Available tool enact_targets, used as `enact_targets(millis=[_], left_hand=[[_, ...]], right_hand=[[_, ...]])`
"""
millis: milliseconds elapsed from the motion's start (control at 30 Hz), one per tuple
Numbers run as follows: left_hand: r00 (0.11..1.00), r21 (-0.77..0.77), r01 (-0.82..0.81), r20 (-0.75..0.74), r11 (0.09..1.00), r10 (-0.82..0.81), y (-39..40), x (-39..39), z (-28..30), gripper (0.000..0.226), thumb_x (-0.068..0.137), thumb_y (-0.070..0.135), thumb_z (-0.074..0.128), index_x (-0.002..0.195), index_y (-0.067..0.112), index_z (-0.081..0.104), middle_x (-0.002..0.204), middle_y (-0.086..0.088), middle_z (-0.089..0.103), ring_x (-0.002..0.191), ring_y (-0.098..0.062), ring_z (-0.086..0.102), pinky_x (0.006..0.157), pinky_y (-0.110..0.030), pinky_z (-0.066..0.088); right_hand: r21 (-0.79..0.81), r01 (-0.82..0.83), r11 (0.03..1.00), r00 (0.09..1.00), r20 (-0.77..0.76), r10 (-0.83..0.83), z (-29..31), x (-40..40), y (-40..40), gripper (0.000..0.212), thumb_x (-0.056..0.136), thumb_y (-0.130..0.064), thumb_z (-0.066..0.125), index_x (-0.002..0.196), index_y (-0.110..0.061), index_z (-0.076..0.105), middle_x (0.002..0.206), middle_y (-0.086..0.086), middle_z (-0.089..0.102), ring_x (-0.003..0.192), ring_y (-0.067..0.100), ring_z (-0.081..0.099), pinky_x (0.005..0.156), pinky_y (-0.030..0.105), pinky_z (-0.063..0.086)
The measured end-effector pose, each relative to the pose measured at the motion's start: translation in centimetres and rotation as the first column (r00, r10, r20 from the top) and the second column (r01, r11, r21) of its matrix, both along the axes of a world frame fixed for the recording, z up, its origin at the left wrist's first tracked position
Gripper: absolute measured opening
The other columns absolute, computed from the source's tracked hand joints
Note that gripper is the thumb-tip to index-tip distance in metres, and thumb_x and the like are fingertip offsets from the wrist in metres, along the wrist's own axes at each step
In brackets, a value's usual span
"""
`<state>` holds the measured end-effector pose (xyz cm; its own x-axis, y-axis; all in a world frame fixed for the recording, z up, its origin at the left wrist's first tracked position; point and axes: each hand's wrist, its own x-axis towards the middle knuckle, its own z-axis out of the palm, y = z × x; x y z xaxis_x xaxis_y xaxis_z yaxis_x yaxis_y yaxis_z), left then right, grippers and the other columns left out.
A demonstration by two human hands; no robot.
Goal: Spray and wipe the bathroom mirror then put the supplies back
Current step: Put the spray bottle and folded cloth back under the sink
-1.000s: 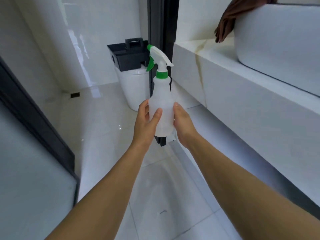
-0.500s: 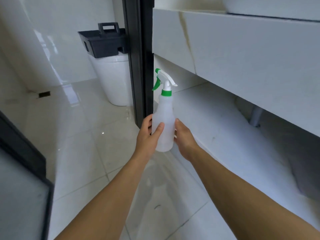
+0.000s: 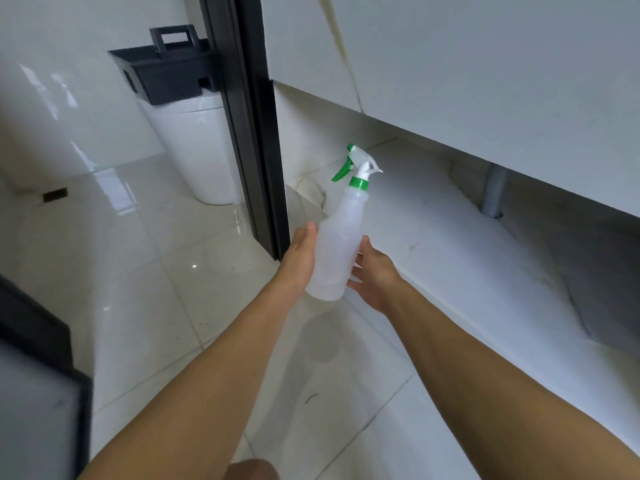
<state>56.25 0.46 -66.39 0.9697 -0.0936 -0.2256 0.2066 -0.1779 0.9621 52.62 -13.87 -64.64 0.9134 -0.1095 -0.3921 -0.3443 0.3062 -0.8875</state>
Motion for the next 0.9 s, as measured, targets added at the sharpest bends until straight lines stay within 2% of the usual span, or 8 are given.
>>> enact_targets(millis=[100,233,333,467,633,733,833,900], left_hand=[[0.999,0.039,0.043,0.004,0.998,-0.043,-1.1,-0.3,2.4,0.08,0.078,0.087,0.023,0.128,0.036,0.059,0.127,0.005,0.066,0.118,-0.019,0.061,0.108,-0.048,0.044],[0.992,0.06,0.115,0.049,0.992,-0.118,-3.2,-0.5,5.2,0.06,0.104,0.06,0.016,0.125,0.027,0.062,0.126,-0.002,0.066,0.116,-0.022,0.063,0.107,-0.043,0.046],[0.98,0.116,0.181,0.063,0.977,-0.189,-4.6,-0.1,6.1,0.069,0.101,0.065,0.015,0.143,0.026,0.054,0.137,0.0,0.061,0.124,-0.021,0.058,0.112,-0.044,0.042],[0.96,0.131,0.257,0.079,0.957,-0.268,-7.2,0.8,7.0,0.074,0.096,0.069,0.02,0.145,0.025,0.053,0.143,-0.001,0.058,0.13,-0.021,0.055,0.116,-0.044,0.038],[0.927,0.084,0.345,0.124,0.935,-0.354,-11.3,1.1,8.3,0.058,0.106,0.052,0.025,0.147,0.018,0.049,0.15,-0.002,0.05,0.138,-0.017,0.047,0.121,-0.039,0.03],[0.902,0.061,0.41,0.121,0.91,-0.415,-13.9,1.0,7.9,0.07,0.099,0.064,0.028,0.151,0.02,0.044,0.156,0.002,0.043,0.143,-0.014,0.04,0.123,-0.038,0.025],[0.921,-0.008,0.388,0.048,0.922,-0.387,-16.0,1.3,5.4,0.1,0.07,0.088,0.03,0.15,0.03,0.044,0.156,0.006,0.043,0.144,-0.015,0.04,0.122,-0.043,0.029],[0.927,-0.03,0.375,0.028,0.926,-0.375,-17.1,0.6,5.0,0.087,0.084,0.08,0.029,0.154,0.029,0.038,0.16,0.005,0.038,0.147,-0.017,0.035,0.123,-0.044,0.026]], right_hand=[[0.071,0.059,0.996,0.998,-0.03,-0.057,-0.1,0.0,-0.8,0.043,0.109,-0.042,0.027,0.131,-0.015,0.052,0.126,0.002,0.061,0.111,0.024,0.062,0.096,0.043,0.05],[0.134,0.141,0.981,0.99,-0.036,-0.137,0.4,-0.2,-1.9,0.047,0.108,-0.042,0.029,0.138,-0.013,0.052,0.131,0.007,0.063,0.116,0.029,0.063,0.098,0.049,0.052],[0.188,0.194,0.963,0.981,-0.02,-0.193,0.8,-0.5,-3.1,0.047,0.108,-0.041,0.03,0.139,-0.013,0.051,0.129,0.009,0.064,0.115,0.03,0.064,0.099,0.052,0.052],[0.265,0.249,0.932,0.966,0.004,-0.259,1.4,-1.2,-5.4,0.045,0.109,-0.04,0.031,0.138,-0.012,0.051,0.127,0.011,0.064,0.116,0.032,0.063,0.101,0.055,0.05],[0.318,0.336,0.886,0.93,0.036,-0.366,2.6,-2.1,-9.5,0.045,0.108,-0.04,0.031,0.135,-0.011,0.053,0.129,0.01,0.063,0.117,0.033,0.062,0.103,0.056,0.048],[0.319,0.38,0.868,0.912,0.03,-0.41,3.0,-3.1,-12.2,0.042,0.109,-0.041,0.028,0.129,-0.012,0.051,0.121,0.006,0.062,0.112,0.03,0.061,0.102,0.054,0.047],[0.279,0.414,0.867,0.902,0.005,-0.432,2.9,-4.5,-14.4,0.047,0.108,-0.042,0.028,0.135,-0.01,0.05,0.133,0.006,0.058,0.123,0.03,0.055,0.109,0.056,0.041],[0.251,0.419,0.873,0.901,0.0,-0.433,2.8,-5.1,-15.3,0.052,0.108,-0.041,0.028,0.141,-0.006,0.048,0.138,0.007,0.057,0.128,0.028,0.052,0.114,0.055,0.036]])
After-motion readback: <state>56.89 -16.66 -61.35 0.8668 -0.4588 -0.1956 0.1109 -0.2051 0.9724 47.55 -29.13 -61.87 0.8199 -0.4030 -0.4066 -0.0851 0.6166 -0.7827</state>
